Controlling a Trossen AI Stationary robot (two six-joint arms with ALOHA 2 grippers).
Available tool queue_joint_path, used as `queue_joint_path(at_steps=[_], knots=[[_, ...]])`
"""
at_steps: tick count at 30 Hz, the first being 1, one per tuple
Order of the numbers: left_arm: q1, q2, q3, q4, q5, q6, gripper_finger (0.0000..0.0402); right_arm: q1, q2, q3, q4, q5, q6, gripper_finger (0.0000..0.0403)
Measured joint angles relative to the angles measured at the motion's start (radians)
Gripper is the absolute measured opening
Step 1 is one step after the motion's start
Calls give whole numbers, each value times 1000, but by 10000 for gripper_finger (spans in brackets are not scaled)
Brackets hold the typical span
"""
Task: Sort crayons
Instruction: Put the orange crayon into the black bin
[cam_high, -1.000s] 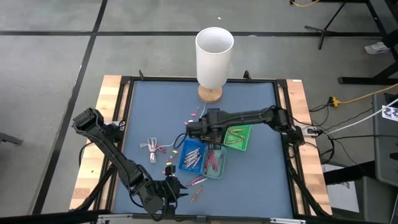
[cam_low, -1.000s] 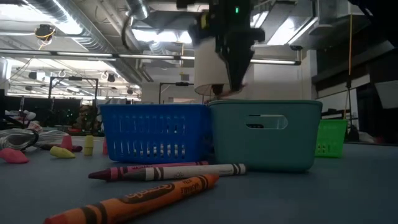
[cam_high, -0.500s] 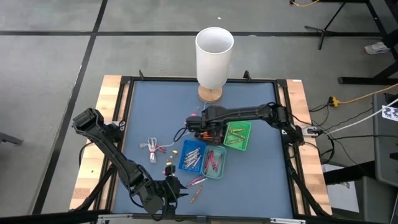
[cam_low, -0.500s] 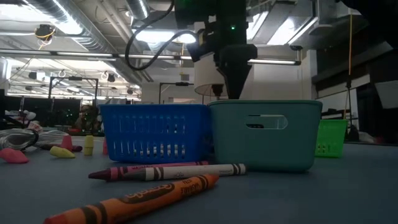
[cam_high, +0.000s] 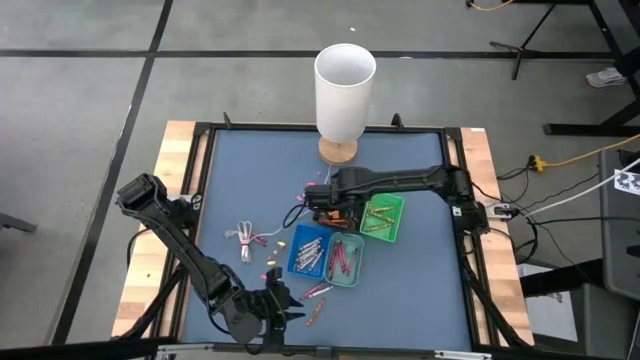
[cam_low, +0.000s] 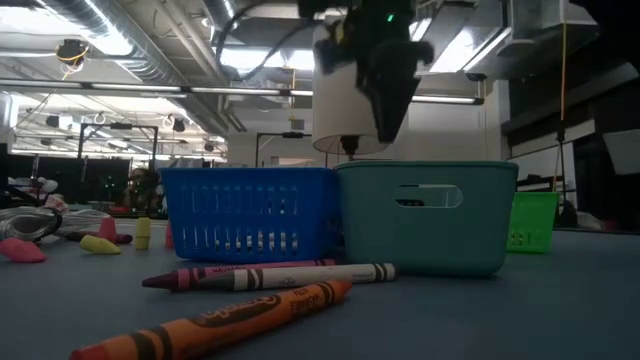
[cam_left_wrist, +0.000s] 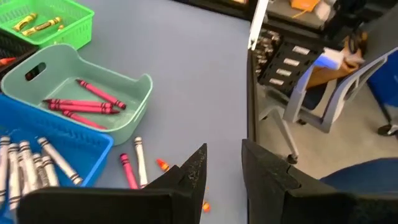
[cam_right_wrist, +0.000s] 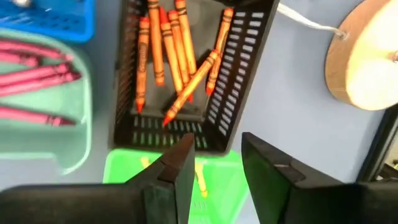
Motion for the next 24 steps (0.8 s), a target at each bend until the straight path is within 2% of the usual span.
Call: queue_joint_path(at_steps=[3, 9, 11, 16, 24], knots=[[4, 3, 0, 43, 0, 1, 86, 22, -49, 0, -12, 0, 0, 129], [27, 67, 0, 313, 4, 2, 117, 107, -160, 1, -46, 0, 3, 129], [44, 100, 0, 381, 34, 2, 129, 148, -197, 1, -48, 8, 3, 129], [78, 150, -1, 417, 141, -5, 137, 264, -280, 1, -50, 63, 36, 128], [94, 203, -1, 419, 151, 0, 137, 428, -349, 1, -52, 174, 88, 128]])
